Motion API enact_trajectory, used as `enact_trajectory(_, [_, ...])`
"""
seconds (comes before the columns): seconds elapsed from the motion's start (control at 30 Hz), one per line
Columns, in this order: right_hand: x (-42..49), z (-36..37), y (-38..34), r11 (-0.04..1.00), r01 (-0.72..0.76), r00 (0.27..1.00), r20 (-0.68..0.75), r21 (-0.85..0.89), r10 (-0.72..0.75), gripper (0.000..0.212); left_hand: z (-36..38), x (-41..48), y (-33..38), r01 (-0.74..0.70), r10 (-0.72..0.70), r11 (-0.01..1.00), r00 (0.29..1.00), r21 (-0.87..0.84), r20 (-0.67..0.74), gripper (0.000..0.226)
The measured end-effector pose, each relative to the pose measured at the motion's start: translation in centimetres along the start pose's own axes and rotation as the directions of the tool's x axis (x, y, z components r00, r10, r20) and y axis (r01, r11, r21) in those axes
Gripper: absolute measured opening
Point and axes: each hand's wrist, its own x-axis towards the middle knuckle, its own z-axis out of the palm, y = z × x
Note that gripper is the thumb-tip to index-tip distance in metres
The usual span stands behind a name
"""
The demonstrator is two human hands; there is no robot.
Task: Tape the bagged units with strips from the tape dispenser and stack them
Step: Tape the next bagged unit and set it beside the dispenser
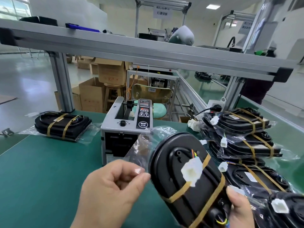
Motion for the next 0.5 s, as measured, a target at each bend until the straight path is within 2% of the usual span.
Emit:
enact_trajectory(0.03, [0.1,-0.1,0.0,1.000,-0.025,1.000,0.001,0.017,0.025,0.057,0.0,-0.1,-0.1,0.021,-0.021,0.999,1.000,-0.046,0.002,0.044])
enact_trajectory(0.07, [0.1,0.0,0.2,1.000,-0.021,1.000,-0.021,0.016,0.021,0.057,0.0,-0.3,-0.1,0.077,-0.063,0.988,0.992,-0.131,0.109,0.066])
enact_trajectory(0.1, [0.1,0.2,0.5,1.000,0.000,1.000,-0.018,-0.004,0.000,0.057,0.2,-0.5,0.1,0.156,-0.093,0.965,0.955,-0.212,0.280,0.090])
enact_trajectory(0.13, [0.0,0.1,0.7,1.000,0.016,0.998,-0.055,-0.018,-0.017,0.058,0.6,-0.7,0.3,0.222,-0.094,0.937,0.905,-0.271,0.415,0.106])
enact_trajectory(0.17, [-0.3,0.1,1.1,1.000,0.019,0.995,-0.097,-0.015,-0.020,0.058,1.1,-0.8,0.3,0.273,-0.098,0.911,0.871,-0.310,0.481,0.110])
enact_trajectory(0.23, [-0.3,0.9,2.0,0.999,-0.004,0.978,-0.210,-0.034,-0.003,0.067,1.7,-0.8,0.0,0.361,-0.191,0.842,0.894,-0.401,0.405,0.088])
enact_trajectory(0.27, [-0.1,0.5,2.3,0.999,-0.002,0.972,-0.234,-0.051,-0.010,0.080,1.7,-0.7,-0.4,0.377,-0.238,0.799,0.914,-0.468,0.329,0.075])
enact_trajectory(0.33, [0.3,-0.2,1.9,0.991,-0.097,0.946,-0.319,-0.092,0.062,0.100,1.1,0.0,-0.8,0.403,-0.278,0.694,0.915,-0.597,0.293,0.079])
enact_trajectory(0.37, [0.5,-0.2,1.6,0.987,-0.147,0.936,-0.331,-0.057,0.120,0.100,0.5,0.3,-0.7,0.419,-0.291,0.657,0.908,-0.627,0.302,0.086])
enact_trajectory(0.43, [0.4,-0.4,1.2,0.960,-0.272,0.927,-0.285,-0.064,0.244,0.084,-0.7,0.6,-0.3,0.436,-0.306,0.645,0.900,-0.627,0.311,0.090])
enact_trajectory(0.47, [0.2,-0.3,1.2,0.968,-0.219,0.930,-0.326,-0.126,0.168,0.062,-1.2,0.7,0.0,0.436,-0.307,0.652,0.900,-0.621,0.309,0.084])
enact_trajectory(0.5, [0.1,0.1,1.2,0.974,-0.115,0.900,-0.435,-0.197,0.018,0.028,-1.5,0.8,-0.1,0.430,-0.309,0.644,0.903,-0.633,0.299,0.071])
